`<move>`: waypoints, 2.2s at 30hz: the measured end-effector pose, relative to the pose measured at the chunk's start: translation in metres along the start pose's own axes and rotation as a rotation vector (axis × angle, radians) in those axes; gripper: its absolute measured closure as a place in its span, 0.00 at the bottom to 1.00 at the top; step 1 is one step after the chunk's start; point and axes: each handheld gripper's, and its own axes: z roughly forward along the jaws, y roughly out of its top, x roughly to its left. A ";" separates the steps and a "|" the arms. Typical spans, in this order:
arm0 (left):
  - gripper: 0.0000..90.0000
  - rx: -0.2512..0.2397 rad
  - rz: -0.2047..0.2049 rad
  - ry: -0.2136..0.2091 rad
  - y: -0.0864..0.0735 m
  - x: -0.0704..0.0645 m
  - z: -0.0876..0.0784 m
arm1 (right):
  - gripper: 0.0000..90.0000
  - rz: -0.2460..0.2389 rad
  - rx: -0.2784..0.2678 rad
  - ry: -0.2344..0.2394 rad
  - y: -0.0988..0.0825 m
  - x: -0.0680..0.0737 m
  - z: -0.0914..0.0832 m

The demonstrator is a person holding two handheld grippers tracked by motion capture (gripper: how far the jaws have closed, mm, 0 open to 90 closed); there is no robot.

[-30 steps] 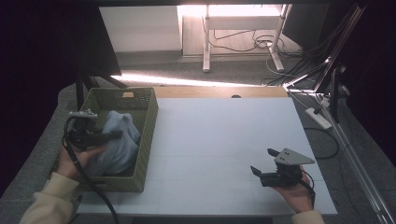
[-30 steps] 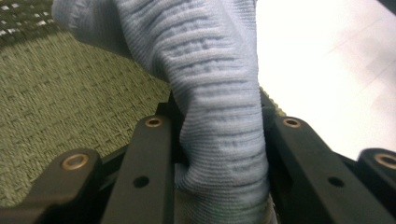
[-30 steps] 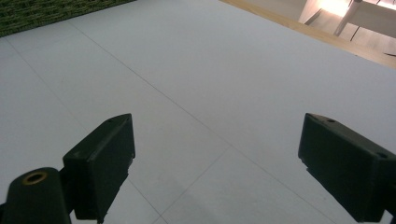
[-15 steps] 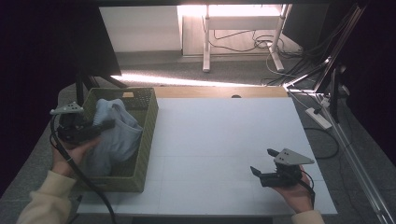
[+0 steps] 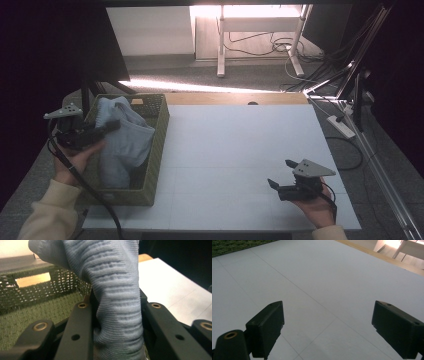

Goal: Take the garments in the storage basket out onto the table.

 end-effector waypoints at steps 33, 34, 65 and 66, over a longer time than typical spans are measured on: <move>0.78 -0.144 -0.014 -0.006 0.026 0.002 -0.028 | 0.13 -0.005 0.005 -0.003 0.000 0.000 0.000; 0.78 -0.148 -0.015 -0.008 0.027 0.002 -0.029 | 0.13 -0.006 0.005 -0.003 0.000 0.000 0.001; 0.78 -0.258 -0.016 -0.043 0.055 -0.007 -0.048 | 0.13 -0.010 0.016 0.000 -0.001 0.000 0.001; 0.78 -0.259 -0.014 -0.042 0.057 -0.008 -0.049 | 0.13 -0.010 0.016 0.000 -0.001 0.000 0.001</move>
